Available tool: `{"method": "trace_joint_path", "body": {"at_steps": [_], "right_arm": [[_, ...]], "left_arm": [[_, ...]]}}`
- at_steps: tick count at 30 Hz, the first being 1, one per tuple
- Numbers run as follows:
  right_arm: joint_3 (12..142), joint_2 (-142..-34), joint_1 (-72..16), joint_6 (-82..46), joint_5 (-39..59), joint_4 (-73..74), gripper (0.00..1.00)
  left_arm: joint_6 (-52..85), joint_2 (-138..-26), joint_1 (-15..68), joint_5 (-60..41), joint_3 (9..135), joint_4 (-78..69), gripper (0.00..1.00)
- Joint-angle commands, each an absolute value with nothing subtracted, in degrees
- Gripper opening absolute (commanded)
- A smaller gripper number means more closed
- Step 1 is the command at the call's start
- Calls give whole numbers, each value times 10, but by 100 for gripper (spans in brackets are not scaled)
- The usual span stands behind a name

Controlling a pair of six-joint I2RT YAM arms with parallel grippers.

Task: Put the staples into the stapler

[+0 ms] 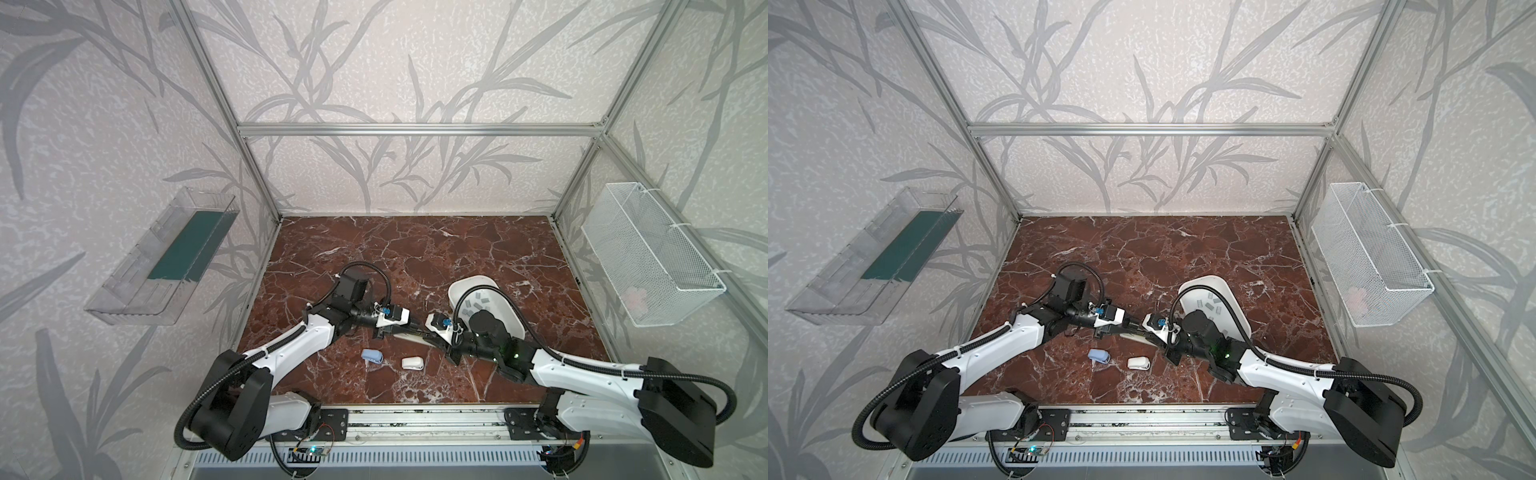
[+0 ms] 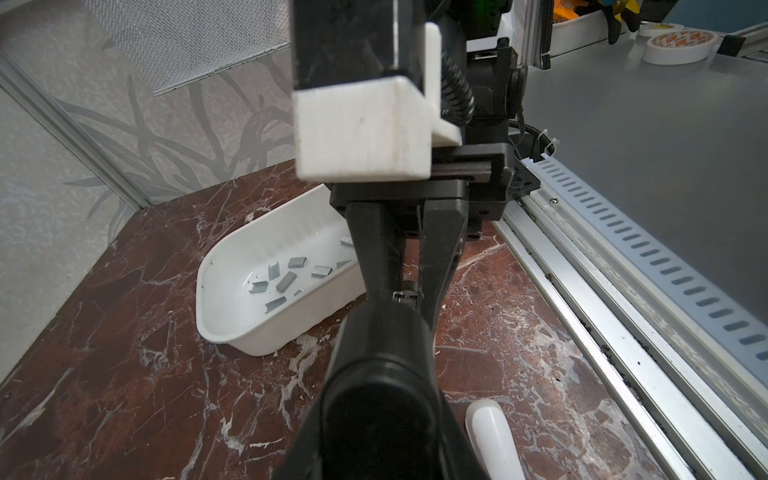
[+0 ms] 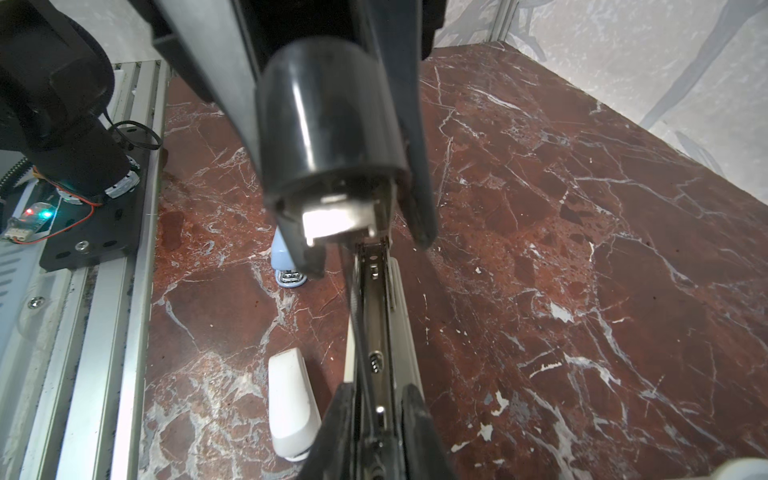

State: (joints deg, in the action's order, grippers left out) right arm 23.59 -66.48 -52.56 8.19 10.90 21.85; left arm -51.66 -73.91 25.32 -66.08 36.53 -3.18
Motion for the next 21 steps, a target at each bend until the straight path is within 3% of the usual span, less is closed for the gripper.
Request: {"method": "trace_joint_path", "body": {"at_steps": [1, 4, 8, 21], "right_arm": [[208, -659, -534, 22, 58, 227, 0], [192, -648, -546, 5, 41, 247, 0], [176, -638, -573, -7, 15, 271, 0], [151, -626, -583, -69, -80, 299, 0]], "left_arm": [[-459, -742, 227, -628, 362, -184, 19], [-405, -753, 224, -591, 345, -266, 32], [-363, -773, 222, -540, 323, -357, 41], [-364, -809, 220, -469, 331, -367, 44]]}}
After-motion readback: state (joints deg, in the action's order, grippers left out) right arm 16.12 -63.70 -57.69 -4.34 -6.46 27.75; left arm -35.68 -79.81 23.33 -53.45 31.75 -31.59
